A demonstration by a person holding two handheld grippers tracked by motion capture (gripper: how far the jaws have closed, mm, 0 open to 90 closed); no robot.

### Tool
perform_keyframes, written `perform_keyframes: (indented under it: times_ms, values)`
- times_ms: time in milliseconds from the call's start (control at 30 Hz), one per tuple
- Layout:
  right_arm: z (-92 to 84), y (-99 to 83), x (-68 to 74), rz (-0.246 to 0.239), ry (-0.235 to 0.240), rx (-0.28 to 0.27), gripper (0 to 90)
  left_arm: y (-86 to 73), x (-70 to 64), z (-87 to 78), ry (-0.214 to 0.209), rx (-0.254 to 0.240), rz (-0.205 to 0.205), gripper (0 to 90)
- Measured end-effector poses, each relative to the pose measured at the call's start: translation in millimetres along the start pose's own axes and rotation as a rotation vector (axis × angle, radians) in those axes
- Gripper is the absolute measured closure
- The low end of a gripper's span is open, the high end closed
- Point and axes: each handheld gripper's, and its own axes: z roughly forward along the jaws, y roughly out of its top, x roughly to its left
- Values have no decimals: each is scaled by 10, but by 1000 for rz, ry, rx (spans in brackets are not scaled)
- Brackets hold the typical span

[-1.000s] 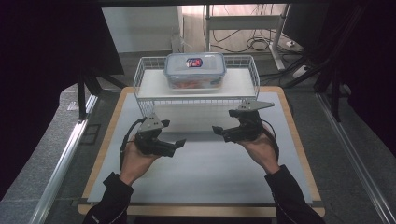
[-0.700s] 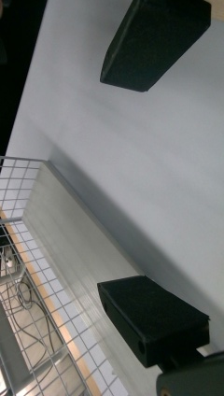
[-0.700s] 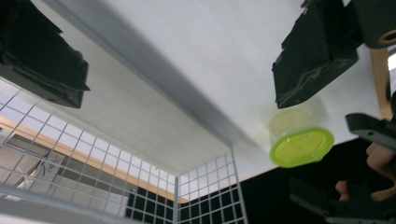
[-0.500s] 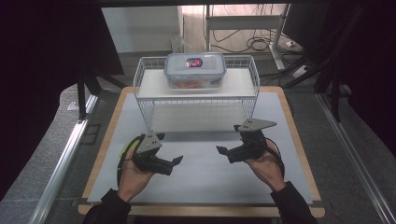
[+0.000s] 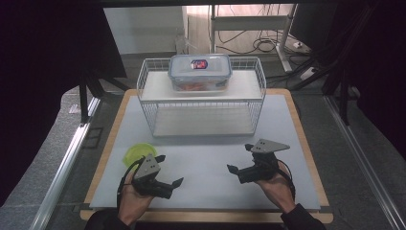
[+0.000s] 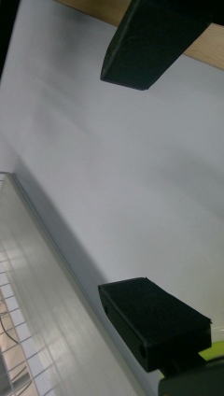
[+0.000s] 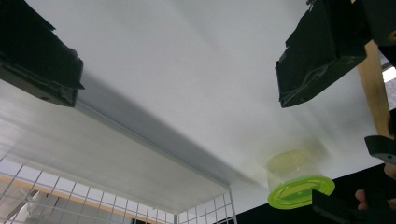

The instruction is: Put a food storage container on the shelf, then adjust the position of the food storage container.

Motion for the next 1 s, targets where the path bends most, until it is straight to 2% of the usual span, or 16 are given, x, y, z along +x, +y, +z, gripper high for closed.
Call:
perform_keyframes:
  times_ms: [100, 200, 333, 467, 667, 800, 867, 1000]
  values:
    - [-1, -69, 38, -2, -6, 12, 8, -57, -29, -3, -3, -3, -4, 19]
    - [-5, -130, 81, -25, -17, 30, 8, -123, -63, 32, -10, 10, -9, 10]
    - [6, -243, 103, -29, -19, 68, 12, -202, -116, 111, -14, 72, -3, 8]
    - [39, -333, 79, -19, -18, 107, 14, -200, -145, 159, 8, 110, 23, 10]
    - [43, -343, 40, 7, -24, 98, 22, -166, -117, 186, -10, 133, -6, 20]
    - [56, -352, 30, 14, -27, 98, 24, -127, -66, 140, 27, 119, -2, 108]
    - [67, -359, 26, 7, -32, 106, 24, -101, -17, 91, 49, 101, -9, 184]
    - [72, -374, -7, 19, -38, 113, 27, -77, 145, -9, 50, 83, -50, 393]
